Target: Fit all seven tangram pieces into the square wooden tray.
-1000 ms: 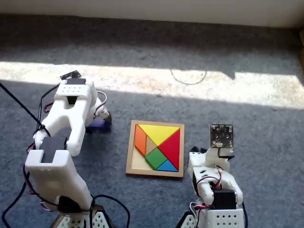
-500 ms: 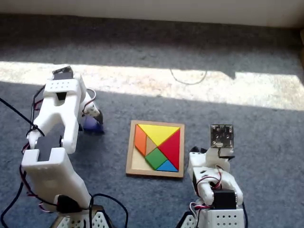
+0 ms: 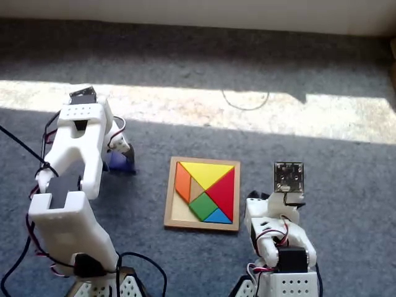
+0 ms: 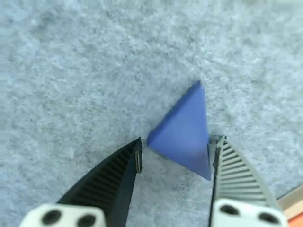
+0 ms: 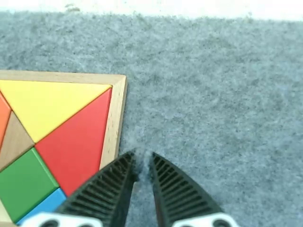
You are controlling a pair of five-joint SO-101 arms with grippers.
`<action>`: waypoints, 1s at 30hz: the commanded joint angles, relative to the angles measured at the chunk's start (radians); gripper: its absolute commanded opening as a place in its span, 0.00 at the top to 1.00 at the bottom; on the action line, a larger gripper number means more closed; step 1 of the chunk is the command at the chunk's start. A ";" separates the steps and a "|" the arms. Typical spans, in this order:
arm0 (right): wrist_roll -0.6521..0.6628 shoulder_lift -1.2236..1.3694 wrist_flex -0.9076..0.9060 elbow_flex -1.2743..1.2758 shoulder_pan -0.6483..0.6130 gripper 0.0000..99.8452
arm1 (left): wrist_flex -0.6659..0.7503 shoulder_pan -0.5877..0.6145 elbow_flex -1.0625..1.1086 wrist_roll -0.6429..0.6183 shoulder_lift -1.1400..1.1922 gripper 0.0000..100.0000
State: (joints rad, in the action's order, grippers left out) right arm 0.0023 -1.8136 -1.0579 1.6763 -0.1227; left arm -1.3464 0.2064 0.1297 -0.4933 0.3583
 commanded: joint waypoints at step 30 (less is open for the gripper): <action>-0.003 -0.012 -0.004 0.101 0.012 0.99 | -0.114 -0.102 -0.203 0.005 0.168 0.99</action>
State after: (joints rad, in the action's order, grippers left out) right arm 0.0023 -1.8136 -1.0579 1.6763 -0.1227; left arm -1.4339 0.1496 -0.0637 -0.4887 0.5501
